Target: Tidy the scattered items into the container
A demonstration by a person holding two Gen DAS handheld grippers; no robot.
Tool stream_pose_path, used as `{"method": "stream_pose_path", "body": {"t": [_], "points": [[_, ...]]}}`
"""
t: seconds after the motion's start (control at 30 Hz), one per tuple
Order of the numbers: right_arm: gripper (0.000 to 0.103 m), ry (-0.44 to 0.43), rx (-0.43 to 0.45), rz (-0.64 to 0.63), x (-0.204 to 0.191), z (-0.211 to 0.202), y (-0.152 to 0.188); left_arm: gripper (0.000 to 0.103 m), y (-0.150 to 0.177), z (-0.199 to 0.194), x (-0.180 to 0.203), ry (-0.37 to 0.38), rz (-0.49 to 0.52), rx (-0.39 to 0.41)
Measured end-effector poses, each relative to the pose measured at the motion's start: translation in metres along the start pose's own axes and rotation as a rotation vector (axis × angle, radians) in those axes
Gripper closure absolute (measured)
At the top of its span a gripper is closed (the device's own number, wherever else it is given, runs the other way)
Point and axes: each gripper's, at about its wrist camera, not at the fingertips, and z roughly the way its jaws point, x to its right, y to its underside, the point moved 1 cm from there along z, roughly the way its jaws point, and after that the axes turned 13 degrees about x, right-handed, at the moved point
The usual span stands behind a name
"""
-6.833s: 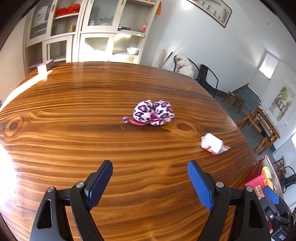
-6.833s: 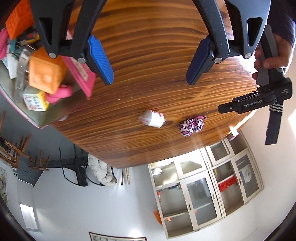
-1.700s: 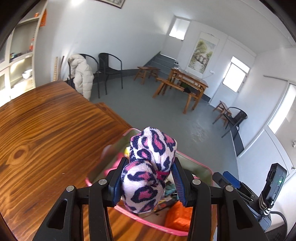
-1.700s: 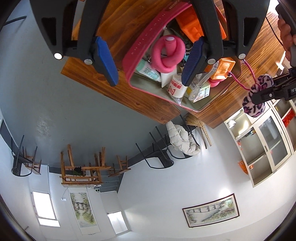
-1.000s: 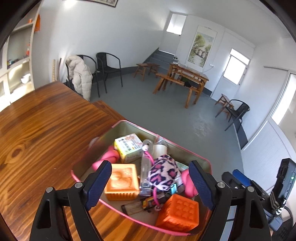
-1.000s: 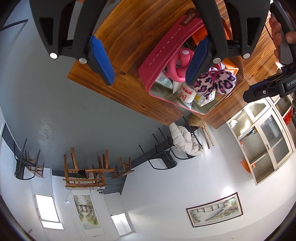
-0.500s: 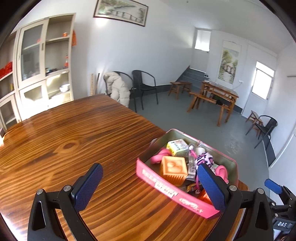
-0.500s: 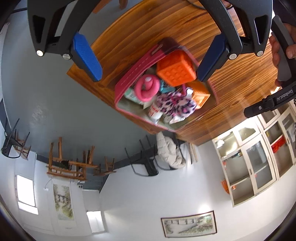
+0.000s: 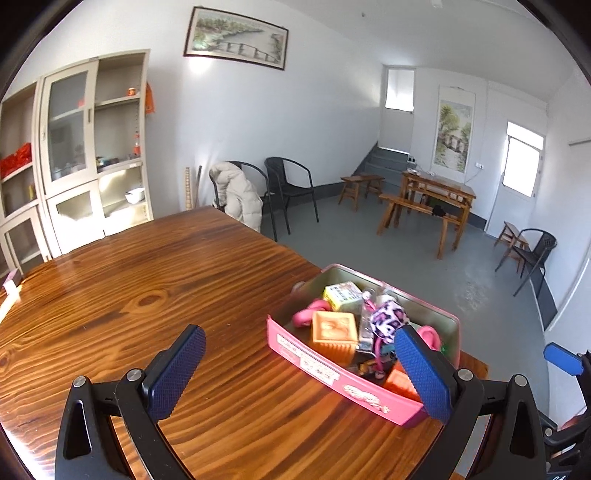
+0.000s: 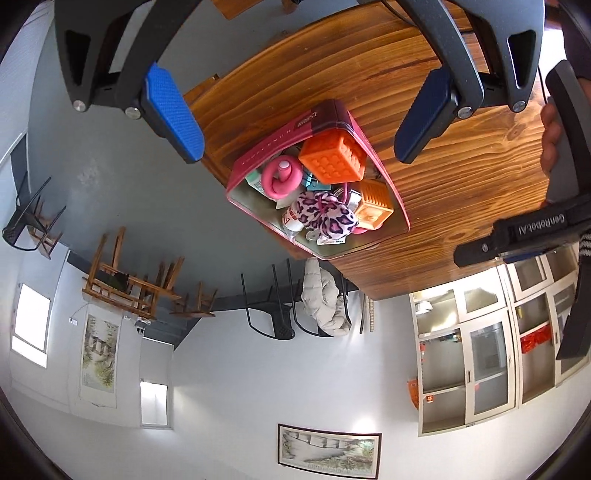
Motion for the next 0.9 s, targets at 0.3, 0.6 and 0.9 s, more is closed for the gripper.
{"method": "stream_pose_path", "body": {"t": [0.3,0.6,0.9], "points": [[0.0,0.009,-0.022,0.043,0.017,0.005,0.008,0.0,0.003,0.003,0.016,-0.071,0.014,0.018],[0.0,0.014,-0.005,0.011,0.009,0.008,0.006,0.0,0.006,0.001,0.033,-0.145,0.134,0.044],[0.0,0.041,-0.019,0.031,0.015,0.013,0.005,0.0,0.008,0.007,0.041,-0.104,0.149,0.005]]}}
